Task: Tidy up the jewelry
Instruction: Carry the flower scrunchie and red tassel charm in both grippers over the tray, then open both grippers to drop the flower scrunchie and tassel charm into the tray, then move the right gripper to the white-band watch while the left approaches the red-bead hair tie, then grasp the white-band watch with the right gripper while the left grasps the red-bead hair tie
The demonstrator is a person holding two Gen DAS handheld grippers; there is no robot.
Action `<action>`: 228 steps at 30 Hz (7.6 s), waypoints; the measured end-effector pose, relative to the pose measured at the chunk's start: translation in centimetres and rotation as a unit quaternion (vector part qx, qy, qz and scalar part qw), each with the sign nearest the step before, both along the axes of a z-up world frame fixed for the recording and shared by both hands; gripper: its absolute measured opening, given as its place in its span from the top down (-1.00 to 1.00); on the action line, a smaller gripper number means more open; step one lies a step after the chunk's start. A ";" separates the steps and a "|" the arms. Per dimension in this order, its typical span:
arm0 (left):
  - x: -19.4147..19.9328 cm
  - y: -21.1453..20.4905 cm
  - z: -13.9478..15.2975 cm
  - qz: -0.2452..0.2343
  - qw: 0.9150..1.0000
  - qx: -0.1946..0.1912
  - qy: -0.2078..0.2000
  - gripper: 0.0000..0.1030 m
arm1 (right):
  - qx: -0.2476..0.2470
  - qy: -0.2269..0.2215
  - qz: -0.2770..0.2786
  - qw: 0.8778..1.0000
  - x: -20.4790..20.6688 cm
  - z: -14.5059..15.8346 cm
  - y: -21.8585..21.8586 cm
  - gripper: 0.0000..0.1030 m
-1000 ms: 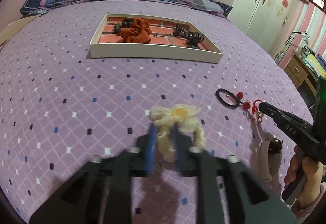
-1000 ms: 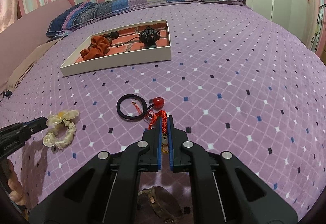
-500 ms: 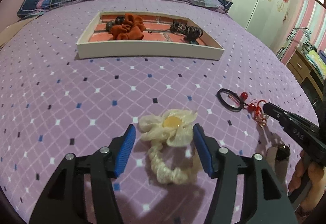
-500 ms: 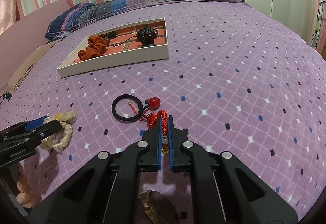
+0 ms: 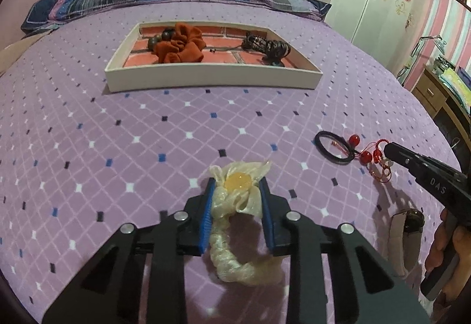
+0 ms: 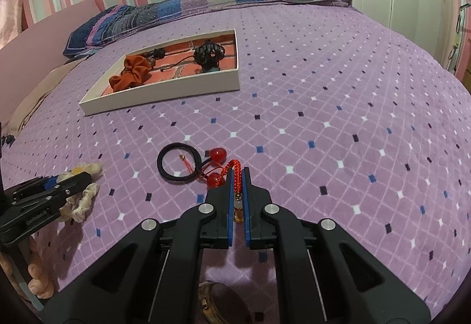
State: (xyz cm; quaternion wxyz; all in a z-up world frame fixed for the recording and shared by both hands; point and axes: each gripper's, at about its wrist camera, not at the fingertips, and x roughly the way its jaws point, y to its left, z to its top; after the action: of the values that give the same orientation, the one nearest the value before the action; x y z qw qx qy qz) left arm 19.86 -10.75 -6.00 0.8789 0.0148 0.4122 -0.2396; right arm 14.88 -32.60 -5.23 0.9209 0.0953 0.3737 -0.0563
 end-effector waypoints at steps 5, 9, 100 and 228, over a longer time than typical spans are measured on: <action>0.9 1.4 1.6 0.015 1.000 -0.010 -0.013 0.45 | -0.006 -0.015 -0.001 1.000 0.8 1.5 -0.1 0.89; 1.8 2.4 3.0 0.026 0.999 -0.018 -0.022 0.45 | -0.013 -0.029 0.003 0.999 1.9 3.1 0.2 0.89; 21.9 -0.2 5.4 0.052 0.997 0.018 -0.048 -0.56 | -0.139 -0.032 0.128 0.981 24.3 4.5 4.0 -0.76; 1.4 -8.6 2.3 0.023 1.000 0.003 0.002 -0.71 | -0.082 -0.017 -0.038 0.996 -10.9 -3.4 0.9 -0.05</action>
State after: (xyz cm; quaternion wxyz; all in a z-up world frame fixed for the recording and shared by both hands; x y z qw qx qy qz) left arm 21.22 -19.32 -3.69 0.8835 0.0075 0.4147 -0.2178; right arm 3.95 -31.72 -8.64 0.9290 0.0345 0.3484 -0.1202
